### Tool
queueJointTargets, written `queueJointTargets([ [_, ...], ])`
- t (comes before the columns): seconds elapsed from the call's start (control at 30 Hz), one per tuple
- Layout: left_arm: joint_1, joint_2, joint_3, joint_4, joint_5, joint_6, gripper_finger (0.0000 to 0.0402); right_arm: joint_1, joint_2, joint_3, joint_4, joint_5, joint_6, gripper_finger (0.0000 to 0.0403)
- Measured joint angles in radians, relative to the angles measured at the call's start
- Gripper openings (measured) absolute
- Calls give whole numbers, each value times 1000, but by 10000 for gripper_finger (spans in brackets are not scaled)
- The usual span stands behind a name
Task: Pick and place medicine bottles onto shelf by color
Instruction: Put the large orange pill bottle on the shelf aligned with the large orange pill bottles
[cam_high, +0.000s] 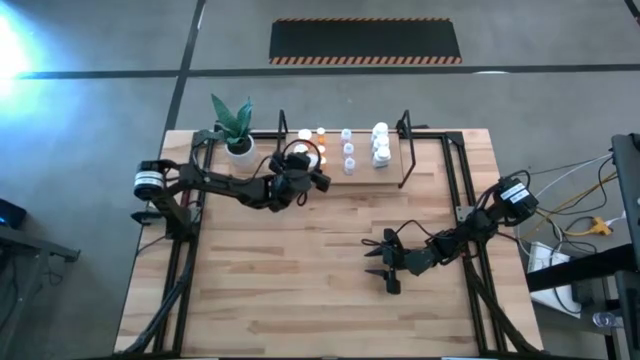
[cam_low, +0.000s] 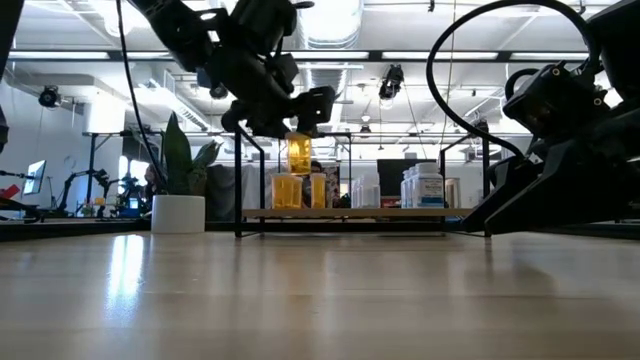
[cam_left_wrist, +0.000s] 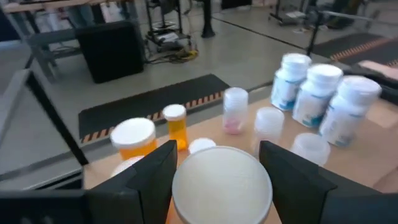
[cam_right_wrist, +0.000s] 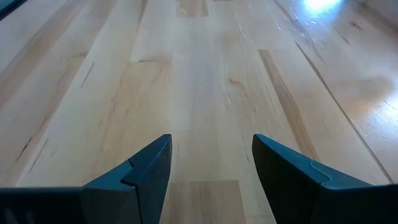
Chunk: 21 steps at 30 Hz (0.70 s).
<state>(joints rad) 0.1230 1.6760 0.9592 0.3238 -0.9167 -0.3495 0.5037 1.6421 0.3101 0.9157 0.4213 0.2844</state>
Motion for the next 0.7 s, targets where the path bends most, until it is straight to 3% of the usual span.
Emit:
queueJointTargets([
  [0.23,-18,25,4,-1,-112,-57,207,0,0,-2,0,0,-7,215],
  [0.43,-21,116,47,-3,-134,-63,195,0,0,-2,0,1,-7,215],
  [0.7,-17,173,114,-157,-201,-65,194,0,0,-4,0,0,2,215],
])
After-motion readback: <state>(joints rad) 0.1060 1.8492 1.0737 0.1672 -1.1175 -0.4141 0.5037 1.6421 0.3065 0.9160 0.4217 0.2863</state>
